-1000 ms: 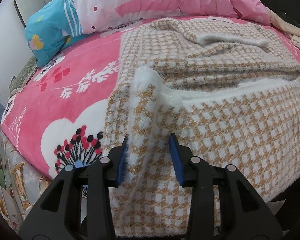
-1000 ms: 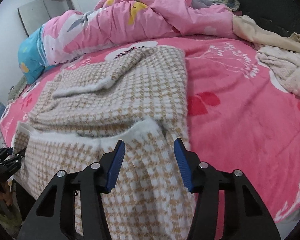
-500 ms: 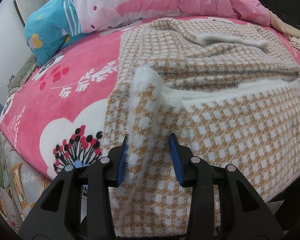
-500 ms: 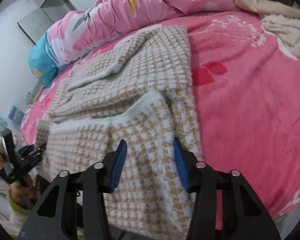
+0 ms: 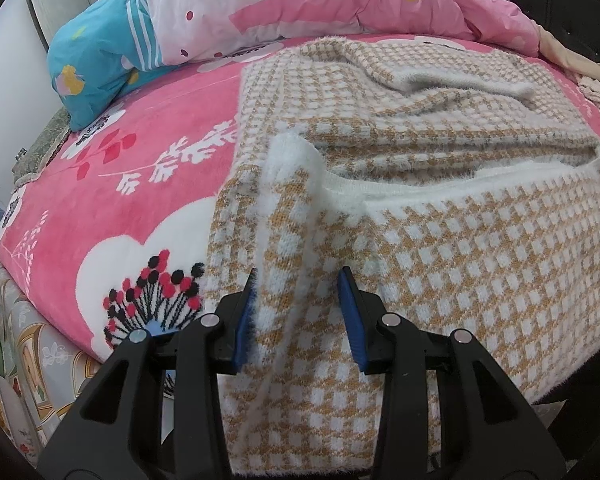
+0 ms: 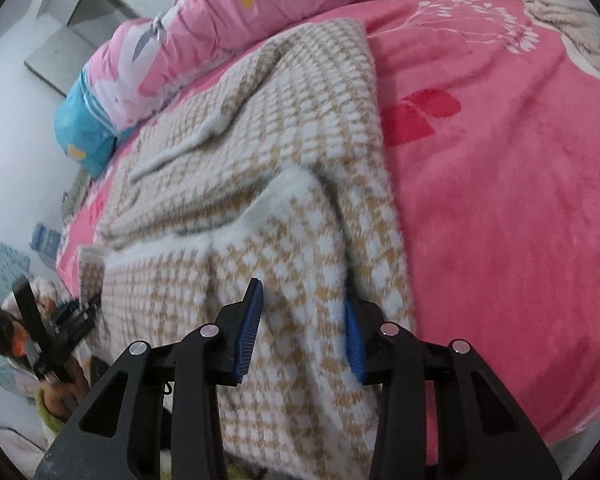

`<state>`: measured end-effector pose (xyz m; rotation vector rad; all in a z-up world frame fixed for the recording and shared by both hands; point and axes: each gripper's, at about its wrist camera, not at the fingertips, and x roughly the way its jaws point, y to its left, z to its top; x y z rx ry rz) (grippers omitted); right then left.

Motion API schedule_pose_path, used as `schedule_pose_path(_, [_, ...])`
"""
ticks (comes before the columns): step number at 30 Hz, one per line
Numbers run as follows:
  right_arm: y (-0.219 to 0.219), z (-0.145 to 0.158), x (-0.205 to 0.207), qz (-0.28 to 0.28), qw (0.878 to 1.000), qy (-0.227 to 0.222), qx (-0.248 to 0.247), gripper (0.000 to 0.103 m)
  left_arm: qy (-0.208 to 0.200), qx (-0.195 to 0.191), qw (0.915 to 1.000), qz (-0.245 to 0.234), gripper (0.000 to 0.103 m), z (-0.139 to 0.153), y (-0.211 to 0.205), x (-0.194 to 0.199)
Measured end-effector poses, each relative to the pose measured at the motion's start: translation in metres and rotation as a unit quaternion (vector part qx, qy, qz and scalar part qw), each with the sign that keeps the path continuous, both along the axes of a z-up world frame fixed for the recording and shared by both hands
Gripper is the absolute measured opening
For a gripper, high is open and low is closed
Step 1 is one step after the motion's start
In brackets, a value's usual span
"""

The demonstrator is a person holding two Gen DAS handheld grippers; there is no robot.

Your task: Fold large clothes

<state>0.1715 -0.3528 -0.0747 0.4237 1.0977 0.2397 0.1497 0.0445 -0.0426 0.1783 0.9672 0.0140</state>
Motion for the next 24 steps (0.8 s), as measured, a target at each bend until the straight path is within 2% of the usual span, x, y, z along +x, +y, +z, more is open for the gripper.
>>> schedule_pose_path(5, [0.01, 0.005, -0.005, 0.016, 0.999, -0.002, -0.047, 0.037, -0.001, 0.0, 1.0, -0.001, 0.037, -0.001, 0.0, 0.001])
schedule_pose_path(12, [0.016, 0.004, 0.001, 0.0, 0.998, -0.007, -0.069, 0.035, -0.001, -0.003, 1.0, 0.0, 0.037, -0.001, 0.001, 0.001])
schedule_pose_path(14, [0.022, 0.009, -0.001, 0.002, 0.996, -0.012, -0.086, 0.028, -0.001, -0.003, 1.0, -0.001, 0.037, -0.001, 0.001, 0.001])
schedule_pose_path(17, [0.037, 0.021, -0.009, 0.023, 0.993, -0.036, -0.106, 0.022, -0.001, -0.002, 1.0, -0.001, 0.037, -0.001, 0.002, 0.0])
schedule_pose_path(20, [0.048, 0.033, -0.018, 0.056, 0.991, -0.066, -0.105, 0.022, -0.001, -0.002, 1.0, 0.0, 0.037, 0.0, 0.003, -0.001])
schedule_pose_path(24, [0.051, 0.031, -0.011, 0.062, 0.992, -0.058, -0.098, 0.022, -0.002, -0.005, 1.0, 0.0, 0.037, 0.0, 0.004, 0.0])
